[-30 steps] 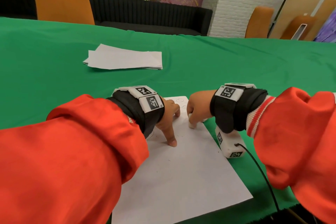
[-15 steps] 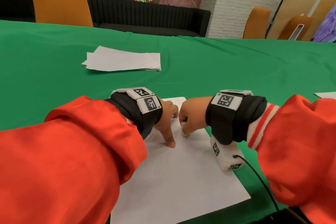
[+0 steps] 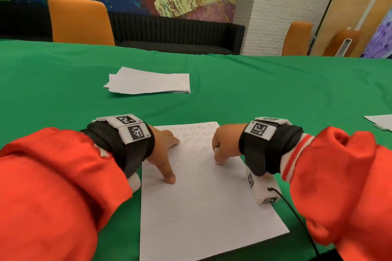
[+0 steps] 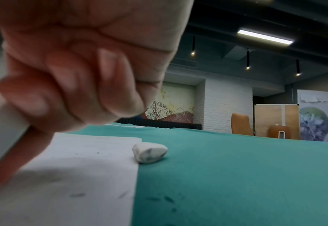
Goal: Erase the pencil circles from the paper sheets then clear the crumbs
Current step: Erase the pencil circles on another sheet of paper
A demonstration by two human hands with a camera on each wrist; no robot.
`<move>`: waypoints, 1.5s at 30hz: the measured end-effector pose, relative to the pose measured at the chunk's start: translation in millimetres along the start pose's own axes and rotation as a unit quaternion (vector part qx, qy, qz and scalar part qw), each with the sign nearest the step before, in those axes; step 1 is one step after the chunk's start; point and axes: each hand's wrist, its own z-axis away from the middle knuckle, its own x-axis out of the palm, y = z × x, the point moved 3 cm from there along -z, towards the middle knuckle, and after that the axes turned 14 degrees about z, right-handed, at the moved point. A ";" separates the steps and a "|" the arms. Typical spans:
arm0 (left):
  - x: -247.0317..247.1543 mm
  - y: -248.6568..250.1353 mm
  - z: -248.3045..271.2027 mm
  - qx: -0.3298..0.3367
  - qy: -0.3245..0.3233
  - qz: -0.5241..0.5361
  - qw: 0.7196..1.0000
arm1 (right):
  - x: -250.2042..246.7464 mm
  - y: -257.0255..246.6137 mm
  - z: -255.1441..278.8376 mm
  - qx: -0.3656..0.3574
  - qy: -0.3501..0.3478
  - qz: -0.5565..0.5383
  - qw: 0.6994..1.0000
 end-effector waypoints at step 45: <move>8.5 -25.4 -8.6 -0.043 -0.023 0.063 0.997 | 16.4 -44.3 32.4 0.085 0.094 -0.928 0.350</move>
